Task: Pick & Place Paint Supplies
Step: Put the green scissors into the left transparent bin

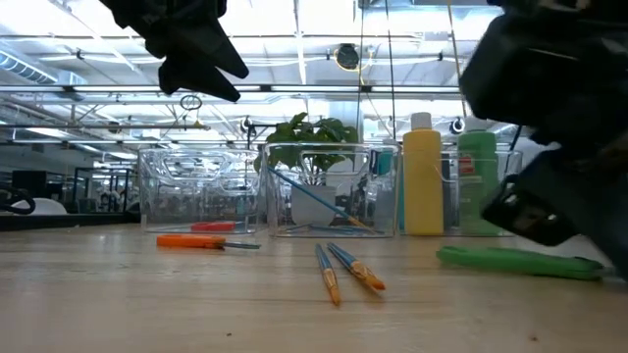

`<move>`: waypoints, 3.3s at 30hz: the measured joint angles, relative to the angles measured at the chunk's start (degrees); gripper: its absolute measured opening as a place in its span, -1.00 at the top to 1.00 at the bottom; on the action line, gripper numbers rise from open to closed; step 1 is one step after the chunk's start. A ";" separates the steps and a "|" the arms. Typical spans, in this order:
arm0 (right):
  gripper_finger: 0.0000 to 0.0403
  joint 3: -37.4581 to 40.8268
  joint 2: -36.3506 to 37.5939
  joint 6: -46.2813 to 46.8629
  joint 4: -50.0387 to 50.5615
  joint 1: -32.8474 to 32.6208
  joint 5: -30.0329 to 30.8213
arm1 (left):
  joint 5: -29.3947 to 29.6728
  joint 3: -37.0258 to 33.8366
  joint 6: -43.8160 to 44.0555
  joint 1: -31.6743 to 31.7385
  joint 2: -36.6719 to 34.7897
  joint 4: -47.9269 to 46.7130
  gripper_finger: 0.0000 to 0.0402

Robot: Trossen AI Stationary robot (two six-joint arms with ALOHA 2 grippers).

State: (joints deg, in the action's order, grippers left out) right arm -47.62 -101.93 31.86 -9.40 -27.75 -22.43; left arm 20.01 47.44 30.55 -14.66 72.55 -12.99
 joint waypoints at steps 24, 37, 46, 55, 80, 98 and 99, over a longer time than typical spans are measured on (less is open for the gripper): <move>0.18 0.13 3.86 -21.03 -5.68 -4.07 20.85 | 0.30 0.00 -0.26 0.00 0.00 1.33 -0.18; 0.23 -0.76 -5.56 -22.72 -10.22 -3.38 23.27 | 8.61 0.02 -0.24 0.00 0.00 6.46 -0.18; 0.31 -0.70 -1.85 -22.07 7.74 -3.80 30.81 | 8.77 0.02 0.29 0.00 0.00 7.30 -0.18; 0.30 -0.31 7.59 -21.97 17.72 -4.42 33.32 | 8.87 0.04 1.68 0.00 1.51 7.20 -0.18; 0.30 1.27 11.21 0.53 22.28 -6.33 40.63 | 10.12 0.03 2.02 0.36 4.12 7.84 -0.18; 0.45 5.64 7.58 1.11 17.13 -4.57 38.03 | 10.05 0.02 1.51 0.59 5.61 10.15 -0.18; 0.50 5.67 7.54 0.71 17.34 -4.78 37.77 | 10.08 0.02 1.52 0.59 5.60 10.19 -0.18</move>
State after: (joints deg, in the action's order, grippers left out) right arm -41.94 -94.39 32.57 7.93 -32.53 15.33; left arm 30.09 47.46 32.06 -14.06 78.15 -2.80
